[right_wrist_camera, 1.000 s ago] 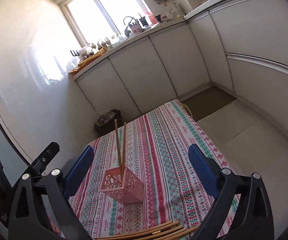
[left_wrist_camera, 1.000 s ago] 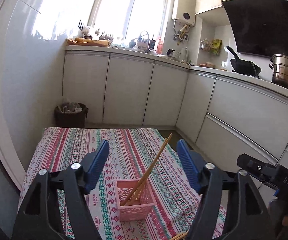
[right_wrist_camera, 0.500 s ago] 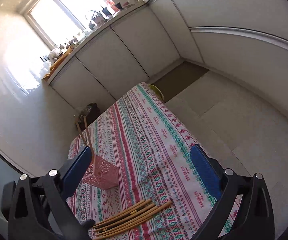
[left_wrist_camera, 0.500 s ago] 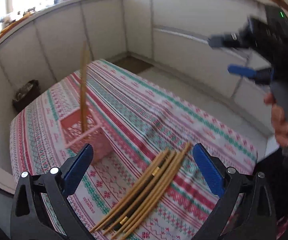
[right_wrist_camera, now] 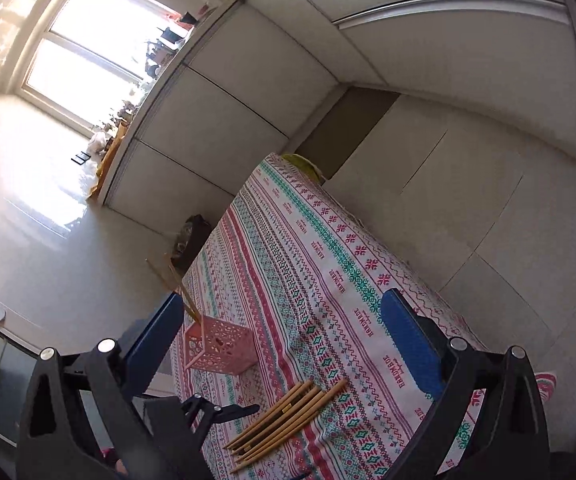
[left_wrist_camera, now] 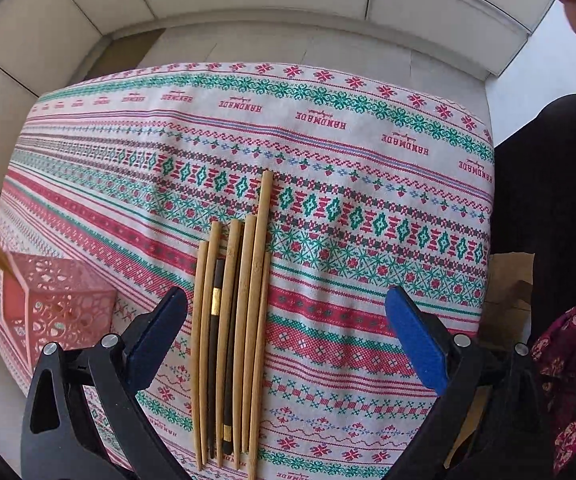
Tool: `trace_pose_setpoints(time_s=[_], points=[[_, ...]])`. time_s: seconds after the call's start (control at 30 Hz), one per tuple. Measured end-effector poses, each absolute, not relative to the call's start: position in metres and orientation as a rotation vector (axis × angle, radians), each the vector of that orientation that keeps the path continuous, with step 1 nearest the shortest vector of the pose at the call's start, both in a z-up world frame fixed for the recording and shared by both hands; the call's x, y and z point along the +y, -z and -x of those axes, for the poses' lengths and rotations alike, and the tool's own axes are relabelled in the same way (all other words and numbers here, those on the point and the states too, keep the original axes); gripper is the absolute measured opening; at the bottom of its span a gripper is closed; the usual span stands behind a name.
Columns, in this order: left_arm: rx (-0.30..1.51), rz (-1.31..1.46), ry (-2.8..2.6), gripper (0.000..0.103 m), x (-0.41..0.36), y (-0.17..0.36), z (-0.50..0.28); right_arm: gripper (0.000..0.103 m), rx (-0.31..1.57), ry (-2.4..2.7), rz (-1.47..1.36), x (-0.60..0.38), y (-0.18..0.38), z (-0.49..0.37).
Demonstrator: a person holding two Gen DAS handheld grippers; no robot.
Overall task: Organize utensils
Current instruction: 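Move the left tool back over the remaining chopsticks, then close the left gripper around another chopstick in the row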
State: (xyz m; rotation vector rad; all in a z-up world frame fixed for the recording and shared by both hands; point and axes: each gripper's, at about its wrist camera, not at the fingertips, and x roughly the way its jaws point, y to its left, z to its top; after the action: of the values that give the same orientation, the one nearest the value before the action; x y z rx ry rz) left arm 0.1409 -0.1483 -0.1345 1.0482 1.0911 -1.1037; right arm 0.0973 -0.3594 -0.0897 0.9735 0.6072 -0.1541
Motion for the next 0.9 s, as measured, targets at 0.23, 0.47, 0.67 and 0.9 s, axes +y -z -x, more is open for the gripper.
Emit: trace_pose_setpoints(time_s=[0.23, 0.47, 0.67, 0.9], points=[[1.203, -1.114, 1.094, 0.026, -0.167, 0.154, -0.162, 0.096, 0.618, 0.152, -1.036, -0.375, 0.096, -0.092], [1.213, -1.103, 1.071, 0.015, -0.176, 0.163, -0.181, 0.096, 0.646, 0.142, -1.059, -0.378, 0.100, -0.093], [1.213, -1.094, 1.057, 0.015, -0.173, 0.168, -0.205, 0.096, 0.654, 0.143, -1.057, -0.378, 0.101, -0.093], [1.187, -1.142, 1.077, 0.006, -0.170, 0.176, -0.212, 0.096, 0.667, 0.149, -1.059, -0.379, 0.102, -0.093]])
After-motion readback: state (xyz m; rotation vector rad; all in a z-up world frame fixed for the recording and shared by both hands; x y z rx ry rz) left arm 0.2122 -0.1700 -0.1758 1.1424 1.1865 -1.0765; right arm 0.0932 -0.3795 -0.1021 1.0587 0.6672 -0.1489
